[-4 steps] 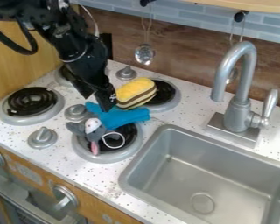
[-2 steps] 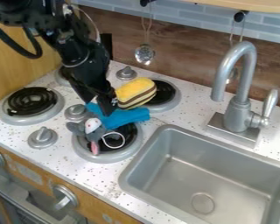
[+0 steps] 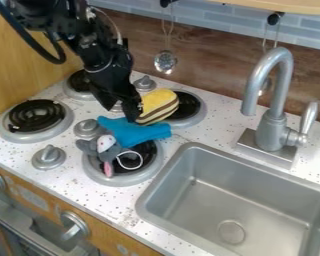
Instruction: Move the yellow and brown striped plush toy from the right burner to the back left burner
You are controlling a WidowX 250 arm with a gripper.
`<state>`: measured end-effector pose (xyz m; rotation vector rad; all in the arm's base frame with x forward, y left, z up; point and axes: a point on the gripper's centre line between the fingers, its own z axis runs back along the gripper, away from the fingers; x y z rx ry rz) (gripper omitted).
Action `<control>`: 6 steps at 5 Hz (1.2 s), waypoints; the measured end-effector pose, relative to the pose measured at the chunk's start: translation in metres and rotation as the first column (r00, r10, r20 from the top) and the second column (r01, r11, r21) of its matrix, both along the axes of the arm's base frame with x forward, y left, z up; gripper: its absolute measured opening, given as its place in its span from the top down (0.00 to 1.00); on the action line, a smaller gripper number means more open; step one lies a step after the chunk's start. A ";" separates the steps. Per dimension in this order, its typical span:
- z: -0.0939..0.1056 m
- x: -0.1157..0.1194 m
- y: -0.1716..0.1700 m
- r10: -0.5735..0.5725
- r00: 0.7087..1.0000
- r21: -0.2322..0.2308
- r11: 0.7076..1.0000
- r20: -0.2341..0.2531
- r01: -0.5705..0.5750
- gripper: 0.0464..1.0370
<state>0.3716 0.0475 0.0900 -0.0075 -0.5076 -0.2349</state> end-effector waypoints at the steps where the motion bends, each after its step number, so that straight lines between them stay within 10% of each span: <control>1: -0.006 0.021 -0.003 0.027 0.999 -0.028 0.999 0.026 -0.026 0.03; 6: -0.044 0.071 -0.023 0.020 1.000 -0.094 0.995 0.002 -0.019 0.09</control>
